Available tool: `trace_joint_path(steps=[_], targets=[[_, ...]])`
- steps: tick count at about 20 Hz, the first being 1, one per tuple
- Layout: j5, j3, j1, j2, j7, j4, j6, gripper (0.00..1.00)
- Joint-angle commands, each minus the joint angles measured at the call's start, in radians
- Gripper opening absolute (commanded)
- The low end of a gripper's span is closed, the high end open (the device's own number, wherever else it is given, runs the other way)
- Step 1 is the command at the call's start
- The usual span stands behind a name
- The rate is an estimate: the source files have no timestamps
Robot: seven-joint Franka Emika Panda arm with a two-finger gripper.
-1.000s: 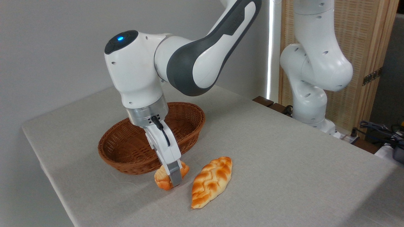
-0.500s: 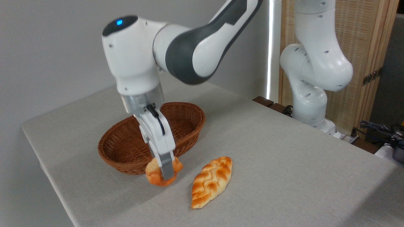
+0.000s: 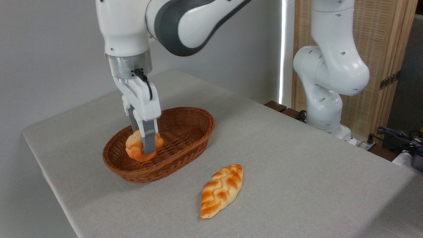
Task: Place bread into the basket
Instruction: 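Lower the bun into the basket and open the gripper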
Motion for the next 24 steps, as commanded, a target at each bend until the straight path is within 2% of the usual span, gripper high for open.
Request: trace_joint_path(steps=[1,3,8,15,19,24], targets=[[-0.045,-0.056,0.003,0.022,-0.061,0.011,0.006,0.91],[-0.047,-0.076,0.001,0.035,-0.116,0.011,0.008,1.0],[-0.048,-0.08,0.001,0.061,-0.132,0.011,0.014,1.0],[-0.048,-0.075,0.003,0.053,-0.159,0.033,0.012,1.0],[-0.051,-0.028,0.014,0.047,-0.178,0.116,-0.029,1.0],[-0.048,0.025,0.014,0.046,-0.176,0.161,-0.06,1.0]])
